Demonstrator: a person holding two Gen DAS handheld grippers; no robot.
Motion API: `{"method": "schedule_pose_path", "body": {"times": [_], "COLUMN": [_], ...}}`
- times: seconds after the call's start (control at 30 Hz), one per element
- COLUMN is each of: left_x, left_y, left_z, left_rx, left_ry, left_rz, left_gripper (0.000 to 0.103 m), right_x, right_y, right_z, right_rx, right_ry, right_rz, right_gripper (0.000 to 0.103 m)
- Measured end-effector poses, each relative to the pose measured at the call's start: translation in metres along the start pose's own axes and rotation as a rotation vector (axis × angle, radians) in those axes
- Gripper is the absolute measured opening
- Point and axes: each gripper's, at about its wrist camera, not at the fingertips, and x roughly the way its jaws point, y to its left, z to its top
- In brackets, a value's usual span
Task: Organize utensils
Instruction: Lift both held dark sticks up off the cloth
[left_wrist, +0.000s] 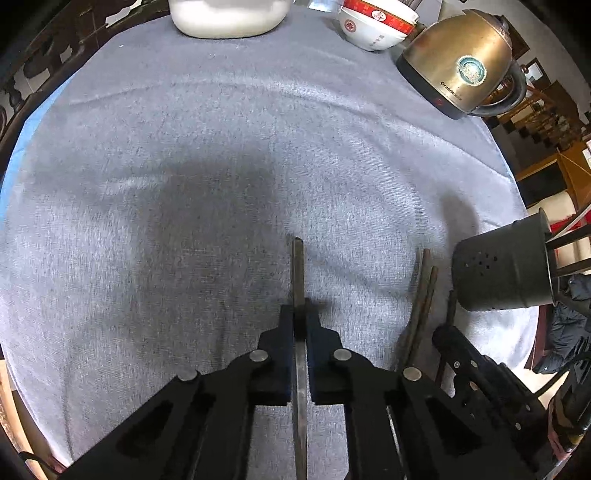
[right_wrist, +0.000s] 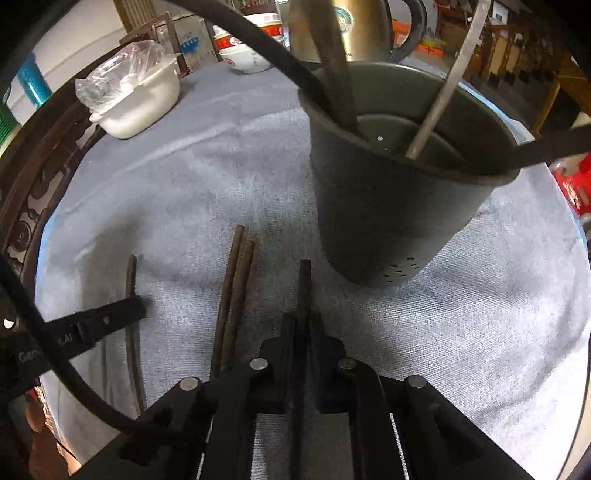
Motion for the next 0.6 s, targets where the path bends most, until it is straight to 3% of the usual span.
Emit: {"method": "schedule_pose_path", "body": {"times": [0.2,0.6], "left_x": [-0.023,-0.117], "left_y": [0.010,-0.003], "left_z": [-0.014,-0.042], "left_rx": [-0.009,0.051], "left_ry": [-0.041,-0.257], "left_rz": [-0.016,-0.069], "left_gripper": [0.006,0.005], "right_x": [-0.025,-0.108], "right_y": [-0.003,-0.016], "right_z": [-0.005,-0.016], "right_rx": [-0.005,-0.002], "right_ry": [-0.074,-0.264], "right_rz": [0.092,0.258], "right_gripper": [0.007,0.007]}}
